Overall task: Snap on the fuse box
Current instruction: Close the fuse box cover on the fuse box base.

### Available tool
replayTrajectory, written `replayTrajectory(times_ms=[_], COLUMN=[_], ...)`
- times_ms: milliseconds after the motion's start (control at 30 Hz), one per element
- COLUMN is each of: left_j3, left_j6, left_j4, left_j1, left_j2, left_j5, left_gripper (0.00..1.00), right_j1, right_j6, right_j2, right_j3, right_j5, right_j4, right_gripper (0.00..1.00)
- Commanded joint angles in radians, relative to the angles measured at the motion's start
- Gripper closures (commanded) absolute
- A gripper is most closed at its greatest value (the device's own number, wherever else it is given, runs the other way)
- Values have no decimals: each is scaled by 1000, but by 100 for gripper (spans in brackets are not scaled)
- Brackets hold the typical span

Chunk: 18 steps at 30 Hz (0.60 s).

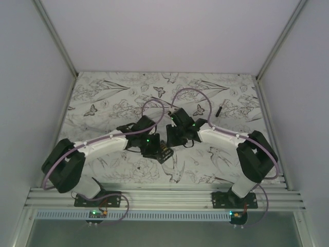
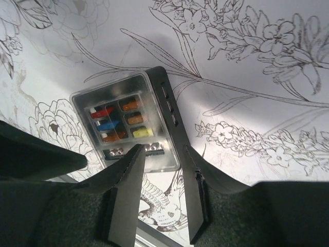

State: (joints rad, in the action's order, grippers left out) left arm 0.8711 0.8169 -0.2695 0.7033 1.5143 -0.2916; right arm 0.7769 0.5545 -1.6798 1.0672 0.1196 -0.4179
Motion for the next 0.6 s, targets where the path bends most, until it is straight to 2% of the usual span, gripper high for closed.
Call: replayTrajectory(times_ms=[0, 167, 333, 567], left_j3=[14, 52, 112, 161], left_j6=[-53, -150, -207, -238], left_j4=[-78, -139, -141, -141], left_j1=[-26, -86, -119, -126], left_j2=[-96, -102, -9, 77], left_j5=[53, 91, 111, 146], left_gripper=[60, 56, 53, 54], right_j1=[9, 9, 9, 9], right_j6=[25, 124, 196, 278], right_j2=[102, 213, 250, 241], right_j3=[-35, -148, -224, -302], right_j5=[-59, -75, -73, -15], right_j4=[-8, 40, 105, 241], right_gripper=[58, 52, 42, 41])
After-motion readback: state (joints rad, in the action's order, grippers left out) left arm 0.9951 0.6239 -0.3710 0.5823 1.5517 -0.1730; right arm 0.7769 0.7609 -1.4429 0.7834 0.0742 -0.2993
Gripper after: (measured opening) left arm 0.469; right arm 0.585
